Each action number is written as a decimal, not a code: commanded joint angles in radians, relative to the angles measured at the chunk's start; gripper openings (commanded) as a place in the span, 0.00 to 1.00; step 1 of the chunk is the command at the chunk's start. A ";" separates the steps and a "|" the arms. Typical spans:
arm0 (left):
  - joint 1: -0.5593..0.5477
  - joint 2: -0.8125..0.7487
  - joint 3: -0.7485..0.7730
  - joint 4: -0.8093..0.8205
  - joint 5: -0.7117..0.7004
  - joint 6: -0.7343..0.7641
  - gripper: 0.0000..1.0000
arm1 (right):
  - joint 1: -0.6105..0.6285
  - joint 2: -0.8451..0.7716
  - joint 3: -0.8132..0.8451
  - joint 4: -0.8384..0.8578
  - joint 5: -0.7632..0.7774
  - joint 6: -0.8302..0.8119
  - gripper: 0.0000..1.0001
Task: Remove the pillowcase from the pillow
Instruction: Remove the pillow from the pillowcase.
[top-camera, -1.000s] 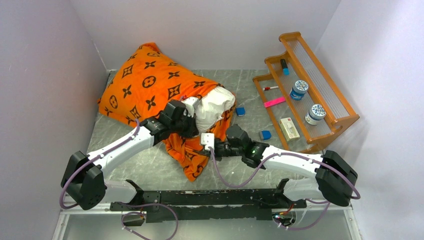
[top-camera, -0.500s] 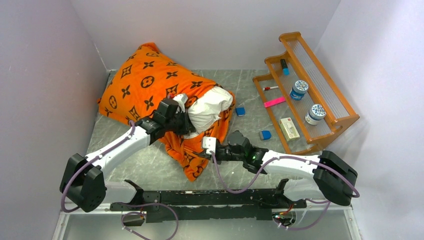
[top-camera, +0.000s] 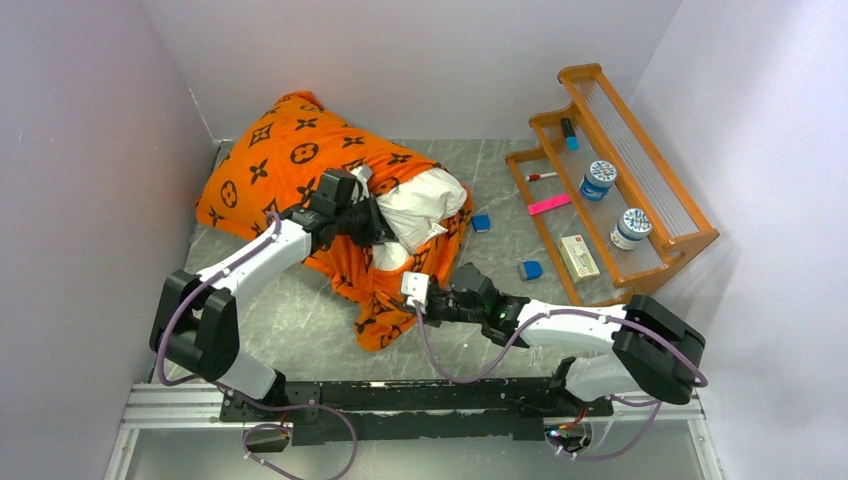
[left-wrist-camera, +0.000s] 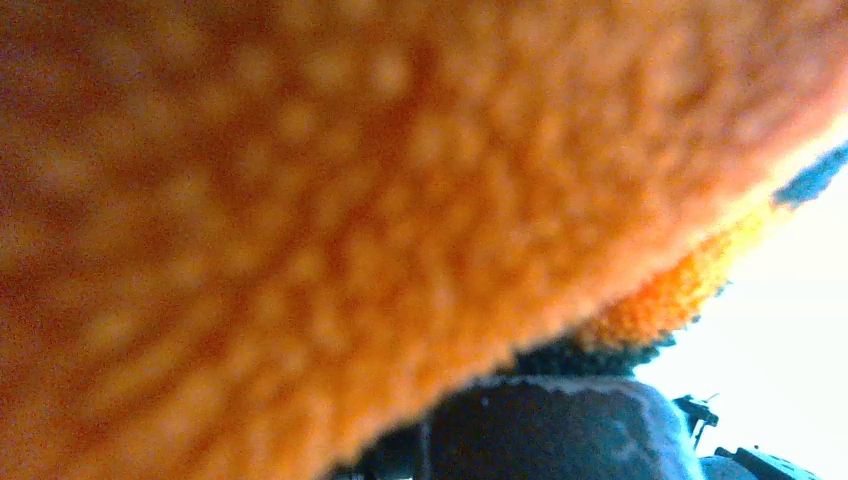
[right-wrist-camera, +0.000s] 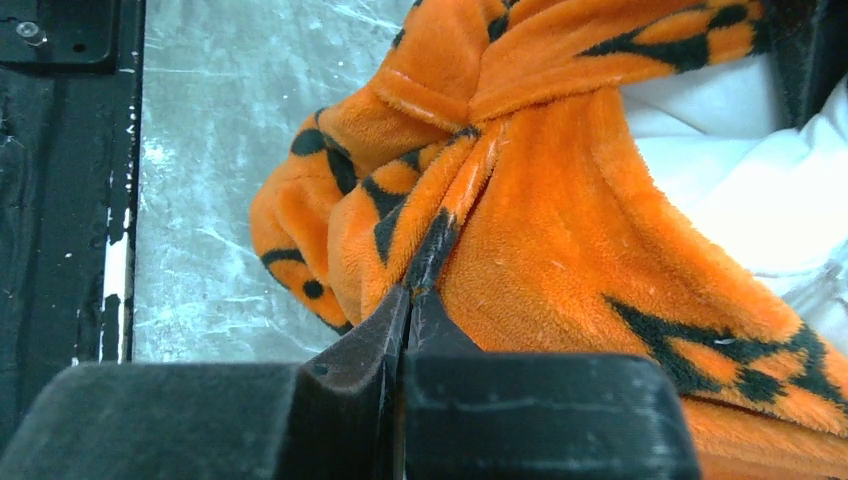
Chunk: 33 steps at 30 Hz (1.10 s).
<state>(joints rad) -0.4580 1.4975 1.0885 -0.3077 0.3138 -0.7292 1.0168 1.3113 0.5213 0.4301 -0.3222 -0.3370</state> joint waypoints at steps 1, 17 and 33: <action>0.136 0.001 0.137 0.409 -0.192 -0.071 0.05 | 0.071 0.046 -0.051 -0.156 -0.190 0.087 0.00; 0.249 -0.062 0.055 0.524 0.014 -0.182 0.05 | 0.060 0.176 -0.089 0.050 -0.127 0.167 0.00; 0.003 -0.309 -0.264 0.366 -0.146 0.045 0.29 | 0.045 0.244 -0.067 0.335 -0.105 0.169 0.00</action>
<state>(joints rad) -0.4152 1.3064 0.8497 -0.0799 0.3847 -0.7410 1.0271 1.5200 0.4641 0.7773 -0.2977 -0.2199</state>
